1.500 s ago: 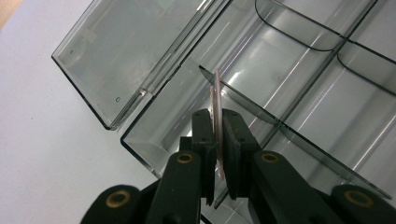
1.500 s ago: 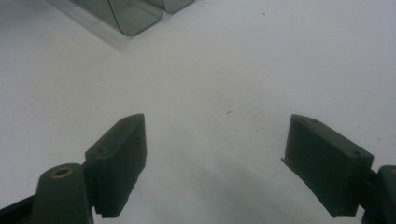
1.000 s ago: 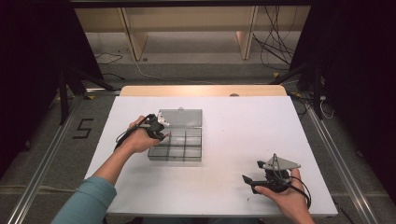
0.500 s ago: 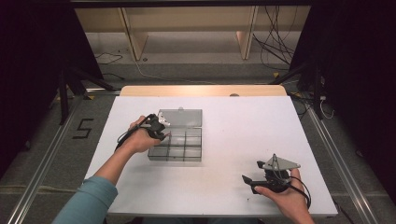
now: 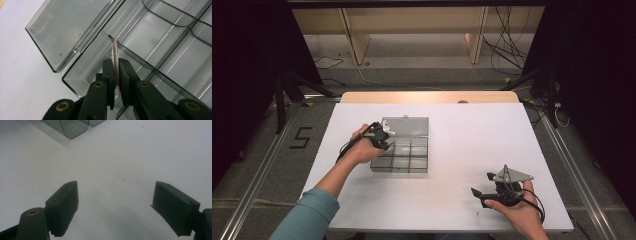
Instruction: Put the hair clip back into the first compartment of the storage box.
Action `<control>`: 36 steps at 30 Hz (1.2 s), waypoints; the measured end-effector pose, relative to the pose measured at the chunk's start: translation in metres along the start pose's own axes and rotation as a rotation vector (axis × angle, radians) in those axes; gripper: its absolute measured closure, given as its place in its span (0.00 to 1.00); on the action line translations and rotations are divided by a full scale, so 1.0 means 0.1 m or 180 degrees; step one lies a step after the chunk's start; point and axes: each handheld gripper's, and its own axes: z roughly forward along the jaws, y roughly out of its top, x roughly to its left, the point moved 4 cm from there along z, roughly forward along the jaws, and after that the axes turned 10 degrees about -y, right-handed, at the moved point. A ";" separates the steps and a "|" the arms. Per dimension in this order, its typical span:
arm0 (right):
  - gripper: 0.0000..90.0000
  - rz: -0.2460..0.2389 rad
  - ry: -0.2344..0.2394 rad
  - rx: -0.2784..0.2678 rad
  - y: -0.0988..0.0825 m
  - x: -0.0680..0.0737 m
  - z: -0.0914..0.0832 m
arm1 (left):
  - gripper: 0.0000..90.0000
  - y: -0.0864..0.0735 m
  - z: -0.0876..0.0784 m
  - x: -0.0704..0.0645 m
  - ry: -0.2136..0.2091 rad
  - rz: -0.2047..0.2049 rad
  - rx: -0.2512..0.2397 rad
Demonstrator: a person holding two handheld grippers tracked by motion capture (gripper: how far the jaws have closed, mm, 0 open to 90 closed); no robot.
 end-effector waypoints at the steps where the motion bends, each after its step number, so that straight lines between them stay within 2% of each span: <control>1: 0.24 0.0000 0.0000 -0.0001 0.00 0.00 0.00 | 0.93 0.00 0.00 0.00 0.0003 -0.0008 0.0020; 36: 0.23 0.0001 0.0009 0.0000 0.00 0.00 0.00 | 0.91 -0.01 0.06 0.00 0.0054 0.0021 0.0069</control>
